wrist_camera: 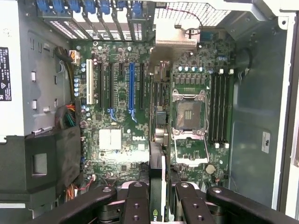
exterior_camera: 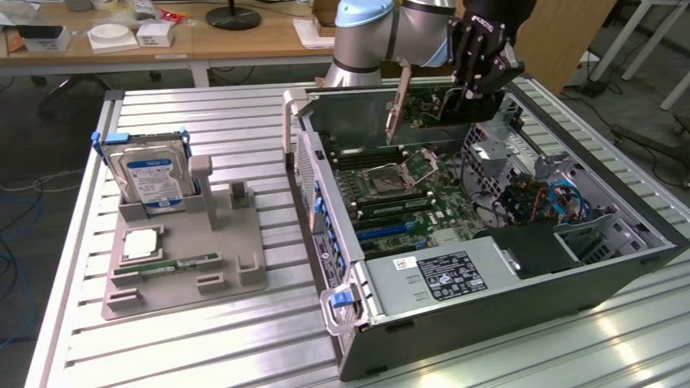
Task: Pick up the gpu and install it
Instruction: 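Insert the gpu into the slot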
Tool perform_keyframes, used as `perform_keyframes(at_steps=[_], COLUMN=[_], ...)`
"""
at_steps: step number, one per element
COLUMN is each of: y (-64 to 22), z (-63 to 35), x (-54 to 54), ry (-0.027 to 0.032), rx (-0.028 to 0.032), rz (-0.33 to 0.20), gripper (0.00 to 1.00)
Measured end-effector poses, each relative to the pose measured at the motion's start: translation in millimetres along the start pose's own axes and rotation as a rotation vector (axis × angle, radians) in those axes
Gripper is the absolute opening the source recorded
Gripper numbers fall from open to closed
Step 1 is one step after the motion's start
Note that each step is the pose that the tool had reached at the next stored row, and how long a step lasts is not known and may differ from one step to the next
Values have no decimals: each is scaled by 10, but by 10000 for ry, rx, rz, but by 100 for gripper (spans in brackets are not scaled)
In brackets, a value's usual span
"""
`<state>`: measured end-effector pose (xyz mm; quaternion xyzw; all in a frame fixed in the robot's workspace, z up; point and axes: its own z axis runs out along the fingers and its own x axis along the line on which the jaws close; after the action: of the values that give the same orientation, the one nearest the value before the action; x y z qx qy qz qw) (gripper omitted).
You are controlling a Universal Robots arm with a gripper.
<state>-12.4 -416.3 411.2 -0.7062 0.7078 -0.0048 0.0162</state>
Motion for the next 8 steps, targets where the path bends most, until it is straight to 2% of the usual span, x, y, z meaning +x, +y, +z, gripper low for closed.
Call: perform_keyframes(at_steps=[8], y=[93], z=[51], x=[1], ry=[-2], rx=[0], rz=[-16], gripper=[26])
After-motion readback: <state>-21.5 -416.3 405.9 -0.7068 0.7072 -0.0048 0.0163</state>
